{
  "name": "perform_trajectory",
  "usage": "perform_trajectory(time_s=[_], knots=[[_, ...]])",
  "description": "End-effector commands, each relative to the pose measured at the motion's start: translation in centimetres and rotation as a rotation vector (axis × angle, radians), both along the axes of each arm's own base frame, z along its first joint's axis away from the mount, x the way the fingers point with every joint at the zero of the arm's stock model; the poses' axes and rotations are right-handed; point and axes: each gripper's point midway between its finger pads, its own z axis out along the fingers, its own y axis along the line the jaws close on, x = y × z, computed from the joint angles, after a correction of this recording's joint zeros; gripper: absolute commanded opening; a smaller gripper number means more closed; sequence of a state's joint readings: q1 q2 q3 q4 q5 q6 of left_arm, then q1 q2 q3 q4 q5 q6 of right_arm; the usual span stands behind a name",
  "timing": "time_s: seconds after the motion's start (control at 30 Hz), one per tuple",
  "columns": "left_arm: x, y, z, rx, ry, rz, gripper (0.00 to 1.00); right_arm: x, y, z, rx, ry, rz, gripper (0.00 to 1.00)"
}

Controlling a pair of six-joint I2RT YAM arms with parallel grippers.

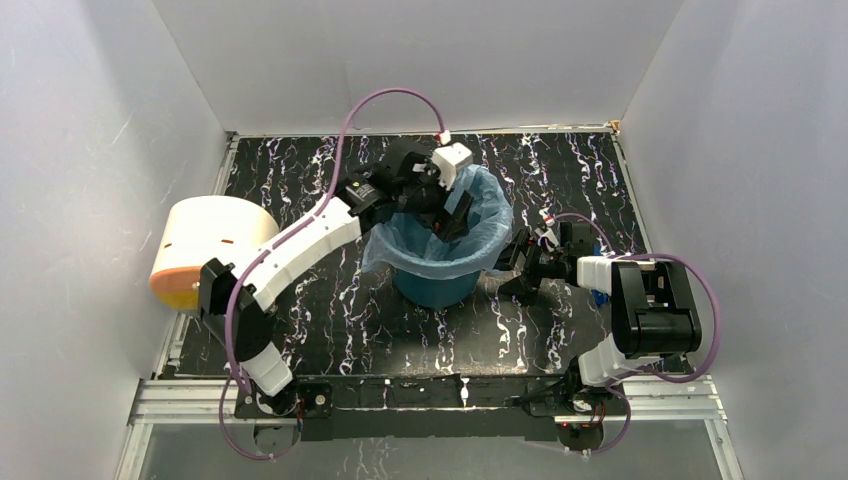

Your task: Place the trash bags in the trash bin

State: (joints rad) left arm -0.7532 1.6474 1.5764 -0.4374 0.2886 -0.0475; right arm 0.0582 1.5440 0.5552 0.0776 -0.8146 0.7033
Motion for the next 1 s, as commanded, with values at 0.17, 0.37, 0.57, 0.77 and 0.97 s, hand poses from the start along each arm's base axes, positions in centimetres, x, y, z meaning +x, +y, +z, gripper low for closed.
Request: perform_trajectory(time_s=[0.17,0.37,0.57,0.77,0.97], knots=[[-2.0,-0.5,-4.8,0.248,0.012,-0.133,0.91,1.2,0.1,1.7,0.000,-0.064,0.010,0.99],[-3.3,-0.4,-9.9,0.353,0.097,-0.180,0.90,1.6,0.1,3.5,0.004,-0.111,0.005,0.99],[-2.7,1.6,-13.5,0.489,0.085,-0.104,0.90,1.5,-0.2,4.1,-0.027,-0.110,0.010,0.99],[-3.4,1.4,-13.3,0.454,0.093,-0.121,0.90,3.1,-2.6,4.9,-0.222,-0.142,-0.082,0.99],[-3.3,1.2,-11.8,0.419,0.067,-0.111,0.91,3.8,-3.9,8.7,-0.296,-0.266,-0.151,0.99]])
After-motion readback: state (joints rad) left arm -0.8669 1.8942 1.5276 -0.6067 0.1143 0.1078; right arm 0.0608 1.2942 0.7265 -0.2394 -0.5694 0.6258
